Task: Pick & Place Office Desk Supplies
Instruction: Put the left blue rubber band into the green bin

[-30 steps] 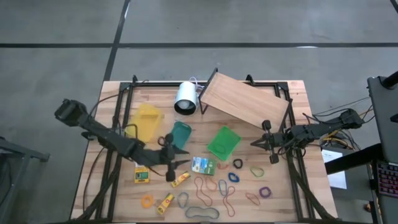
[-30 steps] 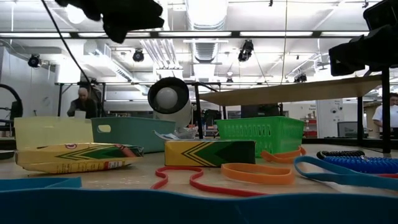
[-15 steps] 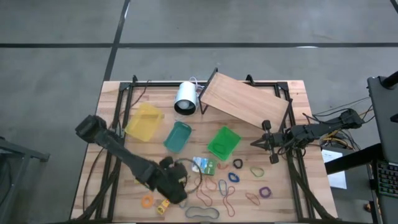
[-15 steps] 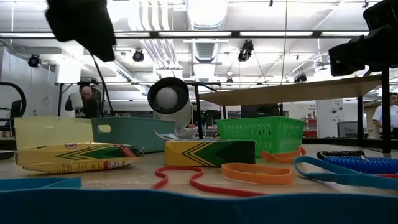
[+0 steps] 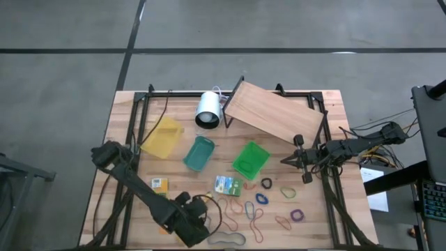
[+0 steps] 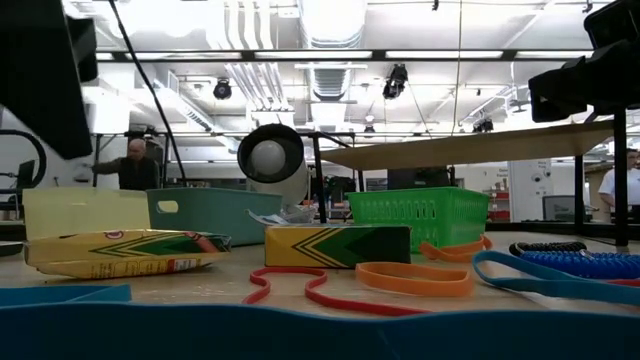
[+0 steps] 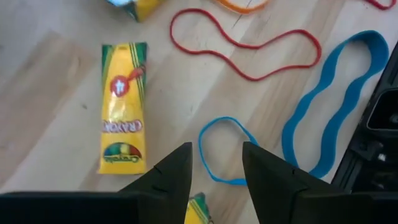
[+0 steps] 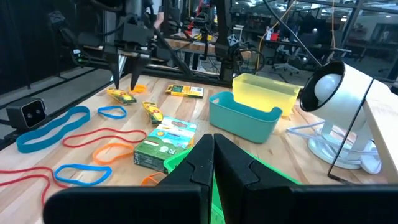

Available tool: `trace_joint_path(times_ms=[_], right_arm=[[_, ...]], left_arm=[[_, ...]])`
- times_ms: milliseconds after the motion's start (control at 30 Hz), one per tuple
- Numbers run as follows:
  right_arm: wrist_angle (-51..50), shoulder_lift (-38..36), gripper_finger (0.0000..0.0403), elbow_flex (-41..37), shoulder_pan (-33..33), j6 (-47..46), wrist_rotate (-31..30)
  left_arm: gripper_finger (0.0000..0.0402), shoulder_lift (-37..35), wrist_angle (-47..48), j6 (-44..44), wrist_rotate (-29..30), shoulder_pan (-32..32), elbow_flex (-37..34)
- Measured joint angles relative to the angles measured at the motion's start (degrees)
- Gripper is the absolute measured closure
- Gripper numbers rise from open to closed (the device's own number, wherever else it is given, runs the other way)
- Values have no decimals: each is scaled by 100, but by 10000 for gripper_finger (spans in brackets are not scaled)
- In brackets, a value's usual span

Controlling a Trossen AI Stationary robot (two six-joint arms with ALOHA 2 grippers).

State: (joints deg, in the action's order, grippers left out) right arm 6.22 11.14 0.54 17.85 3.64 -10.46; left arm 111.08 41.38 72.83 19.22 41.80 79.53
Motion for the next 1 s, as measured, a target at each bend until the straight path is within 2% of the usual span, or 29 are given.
trace_joint_path(times_ms=[367,1000], right_arm=[[1,0,394,0,-2,0,-1],[0,9,394,0,-2,0,-2]], left_arm=[[261,487,-355,-97,-44,33,-7],[265,761,-461,15,-127,33,-176]])
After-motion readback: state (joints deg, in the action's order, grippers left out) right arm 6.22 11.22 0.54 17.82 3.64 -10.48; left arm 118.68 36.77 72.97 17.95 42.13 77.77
